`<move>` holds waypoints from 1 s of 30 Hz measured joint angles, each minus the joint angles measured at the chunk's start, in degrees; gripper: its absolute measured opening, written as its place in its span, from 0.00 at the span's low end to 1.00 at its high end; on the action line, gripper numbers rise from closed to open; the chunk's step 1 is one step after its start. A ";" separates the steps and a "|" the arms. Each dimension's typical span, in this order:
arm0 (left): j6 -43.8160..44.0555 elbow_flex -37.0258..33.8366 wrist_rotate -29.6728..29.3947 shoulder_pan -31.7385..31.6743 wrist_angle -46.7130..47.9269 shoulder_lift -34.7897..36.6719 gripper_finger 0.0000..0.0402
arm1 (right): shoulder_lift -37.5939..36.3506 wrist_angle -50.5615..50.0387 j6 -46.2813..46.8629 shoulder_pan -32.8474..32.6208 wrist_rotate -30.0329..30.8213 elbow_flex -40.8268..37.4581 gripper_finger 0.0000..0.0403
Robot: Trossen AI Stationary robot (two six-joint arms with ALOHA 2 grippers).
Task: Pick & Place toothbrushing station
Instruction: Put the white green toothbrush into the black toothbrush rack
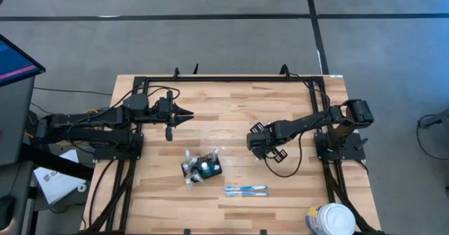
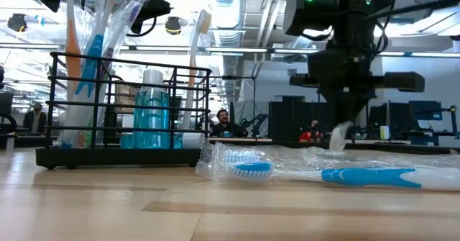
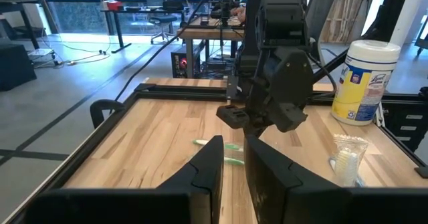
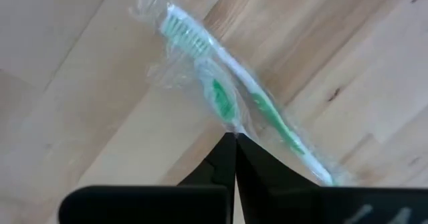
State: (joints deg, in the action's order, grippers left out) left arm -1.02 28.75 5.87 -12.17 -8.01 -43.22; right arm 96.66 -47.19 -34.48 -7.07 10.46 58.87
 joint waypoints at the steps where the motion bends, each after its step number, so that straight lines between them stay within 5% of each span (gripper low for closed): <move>1: 0.00 0.00 0.00 -0.01 0.00 0.00 0.13 | -0.02 -0.35 0.00 0.02 0.00 0.45 0.00; 30: 0.00 0.00 0.00 0.00 0.02 0.00 0.13 | -0.05 -4.53 -0.44 -1.21 -0.11 19.93 0.00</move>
State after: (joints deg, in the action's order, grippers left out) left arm -1.02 28.75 5.87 -12.17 -7.99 -43.22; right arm 96.62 -51.71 -34.92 -8.28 10.35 78.80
